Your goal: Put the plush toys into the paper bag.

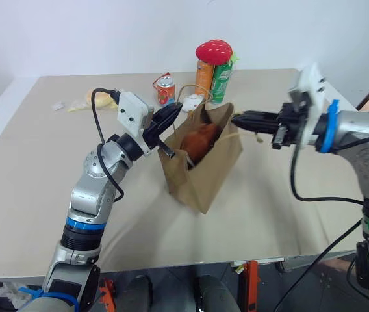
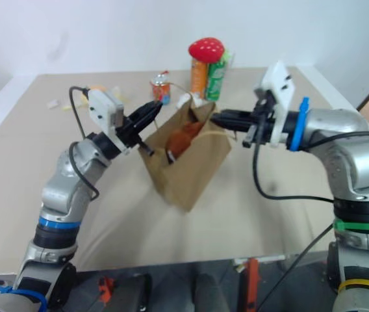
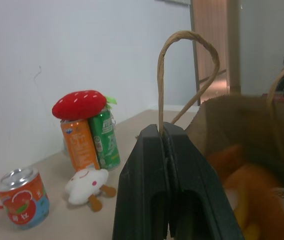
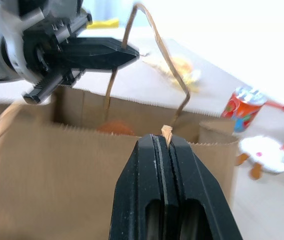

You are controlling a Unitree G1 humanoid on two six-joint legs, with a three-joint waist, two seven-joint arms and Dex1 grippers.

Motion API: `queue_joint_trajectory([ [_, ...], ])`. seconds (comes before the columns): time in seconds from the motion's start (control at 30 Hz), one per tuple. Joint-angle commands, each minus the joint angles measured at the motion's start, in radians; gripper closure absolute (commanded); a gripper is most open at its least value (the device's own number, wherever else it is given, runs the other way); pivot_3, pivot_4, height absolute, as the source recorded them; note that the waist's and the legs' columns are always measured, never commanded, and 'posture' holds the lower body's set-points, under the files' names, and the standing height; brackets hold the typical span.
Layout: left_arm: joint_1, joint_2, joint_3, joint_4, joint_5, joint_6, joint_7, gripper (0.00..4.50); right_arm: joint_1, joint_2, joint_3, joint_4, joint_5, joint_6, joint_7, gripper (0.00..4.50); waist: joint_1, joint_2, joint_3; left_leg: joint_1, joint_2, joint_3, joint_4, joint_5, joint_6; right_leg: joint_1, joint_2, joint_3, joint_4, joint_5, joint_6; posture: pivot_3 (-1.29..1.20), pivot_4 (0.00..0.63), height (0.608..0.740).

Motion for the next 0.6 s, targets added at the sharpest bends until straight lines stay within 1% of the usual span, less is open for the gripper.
queue_joint_trajectory([
  [0.03, -0.013, -0.005, -0.008, -0.013, 0.013, -0.028, 0.000, 4.50, -0.005, 0.022, 0.029, 0.018, -0.066, -0.064, -0.019, 4.47, 0.000, 0.000, 0.000, -0.001, 0.000, 0.000, 0.000, 0.000, 0.000, 0.000, 0.000, 0.000, 0.000, 0.000, 0.000, 0.00, 0.150, 0.740],
  [0.2, -0.020, 0.001, 0.012, -0.024, 0.016, -0.021, 0.014, 4.50, -0.004, 0.041, 0.031, 0.034, -0.092, -0.088, -0.012, 4.47, 0.001, 0.000, 0.000, -0.001, 0.000, 0.000, 0.000, 0.000, 0.000, -0.001, 0.000, 0.000, 0.000, 0.000, 0.001, 0.00, 0.150, 0.740],
  [0.37, 0.003, 0.024, 0.012, -0.034, 0.012, -0.016, -0.010, 4.50, -0.017, 0.060, 0.015, 0.062, -0.098, -0.076, -0.033, 4.47, 0.000, 0.000, 0.000, 0.000, 0.000, 0.000, 0.000, 0.000, 0.000, -0.001, 0.000, 0.000, 0.000, 0.000, 0.000, 0.00, 0.150, 0.740],
  [0.4, 0.007, 0.028, 0.015, -0.040, 0.001, -0.009, -0.017, 4.50, -0.022, 0.064, 0.006, 0.065, -0.090, -0.072, -0.032, 3.82, 0.000, 0.000, 0.000, 0.000, 0.000, 0.000, 0.000, 0.000, 0.000, -0.001, 0.000, 0.000, 0.000, 0.000, 0.000, 0.00, 0.150, 0.740],
  [0.43, 0.010, 0.031, 0.019, -0.046, -0.010, -0.001, -0.022, 3.92, -0.025, 0.063, -0.003, 0.063, -0.077, -0.063, -0.024, 3.57, -0.001, 0.000, 0.000, 0.000, 0.000, 0.000, 0.000, 0.000, 0.000, 0.000, 0.000, 0.001, 0.000, 0.000, 0.000, 0.00, 0.150, 0.740],
  [0.5, 0.017, 0.041, 0.024, -0.060, -0.030, 0.015, -0.035, 3.14, -0.036, 0.065, -0.030, 0.052, -0.046, -0.043, -0.020, 2.66, 0.000, 0.000, 0.000, 0.000, 0.000, 0.000, 0.000, 0.000, 0.000, 0.000, 0.000, 0.000, 0.000, 0.000, 0.000, 0.00, 0.150, 0.740],
  [0.53, 0.021, 0.046, 0.024, -0.068, -0.035, 0.021, -0.041, 2.48, -0.043, 0.068, -0.050, 0.047, -0.021, -0.016, -0.024, 2.01, 0.000, 0.000, 0.000, 0.000, 0.000, 0.000, 0.000, 0.000, 0.000, 0.000, 0.000, 0.000, 0.000, 0.000, 0.000, 0.00, 0.150, 0.740],
  [0.57, 0.025, 0.051, 0.024, -0.074, -0.039, 0.026, -0.044, 2.26, -0.047, 0.067, -0.064, 0.042, -0.001, 0.000, -0.025, 1.79, 0.000, 0.000, 0.000, 0.000, 0.000, 0.000, 0.000, 0.000, 0.000, -0.001, 0.000, 0.001, 0.000, 0.000, 0.000, 0.00, 0.150, 0.740],
  [0.6, 0.029, 0.055, 0.024, -0.080, -0.043, 0.031, -0.047, 1.70, -0.049, 0.067, -0.077, 0.036, 0.013, 0.009, -0.026, 1.24, 0.000, 0.000, 0.000, 0.000, 0.000, 0.000, 0.000, 0.000, 0.000, -0.001, 0.000, 0.001, 0.000, 0.000, 0.000, 0.00, 0.150, 0.740],
])
